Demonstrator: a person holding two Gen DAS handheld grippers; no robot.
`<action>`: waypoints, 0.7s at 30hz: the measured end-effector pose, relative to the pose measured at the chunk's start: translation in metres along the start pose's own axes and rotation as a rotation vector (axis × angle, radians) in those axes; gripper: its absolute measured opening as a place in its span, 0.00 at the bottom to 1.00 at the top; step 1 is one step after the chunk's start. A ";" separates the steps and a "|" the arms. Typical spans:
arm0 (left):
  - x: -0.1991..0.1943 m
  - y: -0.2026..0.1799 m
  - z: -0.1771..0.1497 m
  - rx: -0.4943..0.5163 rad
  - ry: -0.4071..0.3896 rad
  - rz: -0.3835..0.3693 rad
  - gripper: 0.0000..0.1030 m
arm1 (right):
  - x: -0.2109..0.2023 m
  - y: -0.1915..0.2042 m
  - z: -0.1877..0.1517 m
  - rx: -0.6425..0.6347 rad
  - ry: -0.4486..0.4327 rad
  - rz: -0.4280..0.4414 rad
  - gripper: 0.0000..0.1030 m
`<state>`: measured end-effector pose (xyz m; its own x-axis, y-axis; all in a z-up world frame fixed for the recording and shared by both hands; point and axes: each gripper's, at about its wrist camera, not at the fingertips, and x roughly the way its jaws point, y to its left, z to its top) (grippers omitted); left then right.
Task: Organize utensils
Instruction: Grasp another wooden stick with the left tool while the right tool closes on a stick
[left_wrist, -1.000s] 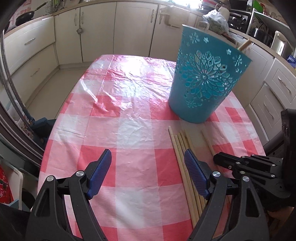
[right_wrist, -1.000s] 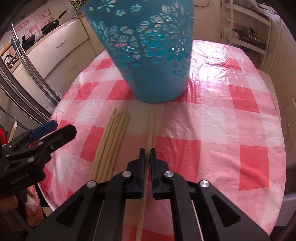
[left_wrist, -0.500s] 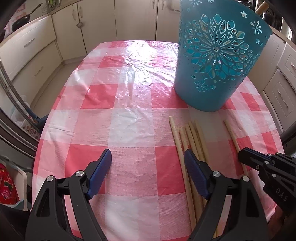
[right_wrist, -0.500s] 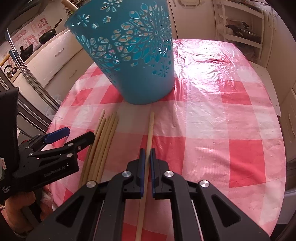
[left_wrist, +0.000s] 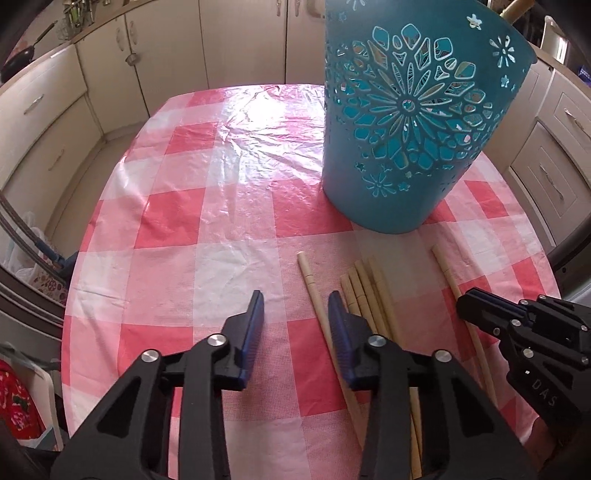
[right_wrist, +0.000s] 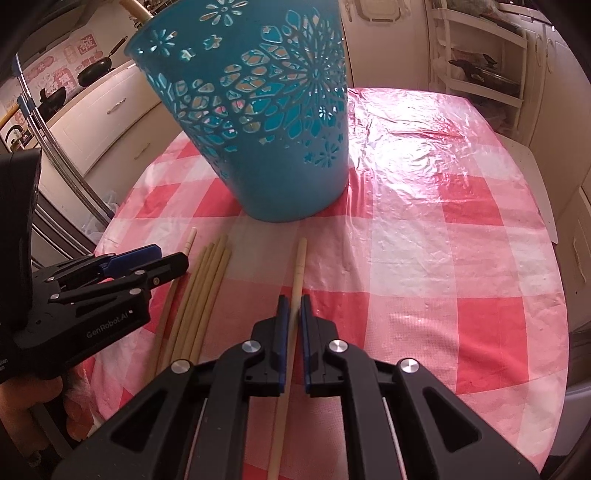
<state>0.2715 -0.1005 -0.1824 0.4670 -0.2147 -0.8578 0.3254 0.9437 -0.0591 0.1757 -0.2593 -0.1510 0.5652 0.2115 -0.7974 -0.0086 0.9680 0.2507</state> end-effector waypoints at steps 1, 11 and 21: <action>0.001 -0.001 0.001 0.003 0.005 -0.017 0.20 | 0.001 0.000 0.000 0.001 -0.002 0.001 0.07; -0.011 0.002 0.000 0.000 0.053 -0.115 0.04 | 0.002 -0.003 0.000 0.004 -0.019 0.017 0.07; -0.159 0.035 0.066 -0.132 -0.434 -0.306 0.04 | 0.001 -0.008 0.000 0.046 -0.028 0.045 0.08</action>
<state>0.2625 -0.0501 -0.0145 0.6730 -0.5420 -0.5033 0.4069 0.8395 -0.3601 0.1761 -0.2668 -0.1544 0.5880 0.2503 -0.7692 0.0028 0.9503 0.3114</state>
